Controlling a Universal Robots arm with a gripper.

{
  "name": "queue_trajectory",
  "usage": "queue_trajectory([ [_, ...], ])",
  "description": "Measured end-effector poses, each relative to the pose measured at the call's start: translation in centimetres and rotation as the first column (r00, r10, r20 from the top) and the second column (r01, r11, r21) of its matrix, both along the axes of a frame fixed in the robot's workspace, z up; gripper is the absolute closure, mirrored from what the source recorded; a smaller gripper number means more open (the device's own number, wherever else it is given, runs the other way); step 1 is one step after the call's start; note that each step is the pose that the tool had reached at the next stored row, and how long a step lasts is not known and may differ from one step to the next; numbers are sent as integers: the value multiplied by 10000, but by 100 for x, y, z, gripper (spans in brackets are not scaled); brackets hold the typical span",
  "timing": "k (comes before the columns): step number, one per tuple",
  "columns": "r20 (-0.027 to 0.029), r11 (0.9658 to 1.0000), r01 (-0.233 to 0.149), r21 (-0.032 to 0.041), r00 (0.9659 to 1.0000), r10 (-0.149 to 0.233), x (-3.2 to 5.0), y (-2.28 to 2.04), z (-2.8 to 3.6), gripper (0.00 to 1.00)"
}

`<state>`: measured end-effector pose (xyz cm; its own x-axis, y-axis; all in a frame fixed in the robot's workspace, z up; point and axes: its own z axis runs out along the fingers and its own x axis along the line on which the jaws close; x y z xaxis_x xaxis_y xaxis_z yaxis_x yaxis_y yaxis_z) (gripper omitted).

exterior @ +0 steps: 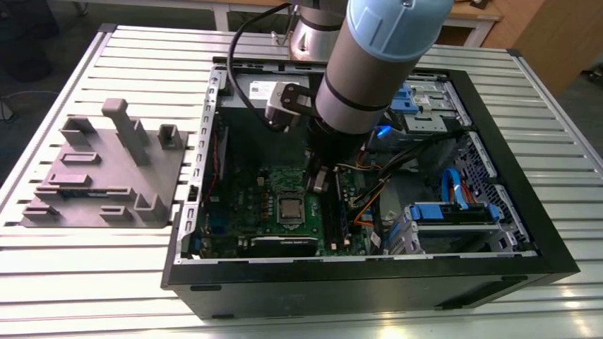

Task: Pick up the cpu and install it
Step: 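Install the first cpu locking lever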

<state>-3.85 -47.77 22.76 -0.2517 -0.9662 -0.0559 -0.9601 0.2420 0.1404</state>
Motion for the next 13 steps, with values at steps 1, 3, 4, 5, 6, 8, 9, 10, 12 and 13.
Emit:
queue_trajectory([
  [1,5,10000,-43,-3,10000,43,0,-4,0,90],
  [3,11,9999,-117,-13,9999,117,0,-8,-1,90],
  [4,12,9999,-145,-17,9999,145,0,-13,-1,90],
  [5,12,9999,-170,-18,9999,170,0,-18,-1,90],
  [6,12,9998,-192,-18,9998,192,0,-23,-1,90],
  [8,11,9998,-204,-18,9998,204,0,-26,-1,90],
  [9,12,9998,-209,-18,9998,209,0,-27,-2,90],
  [10,11,9998,-213,-17,9998,213,0,-27,-1,90],
  [12,11,9998,-214,-17,9998,214,0,-27,-1,90],
  [13,12,9998,-214,-17,9998,214,0,-27,-2,90],
])
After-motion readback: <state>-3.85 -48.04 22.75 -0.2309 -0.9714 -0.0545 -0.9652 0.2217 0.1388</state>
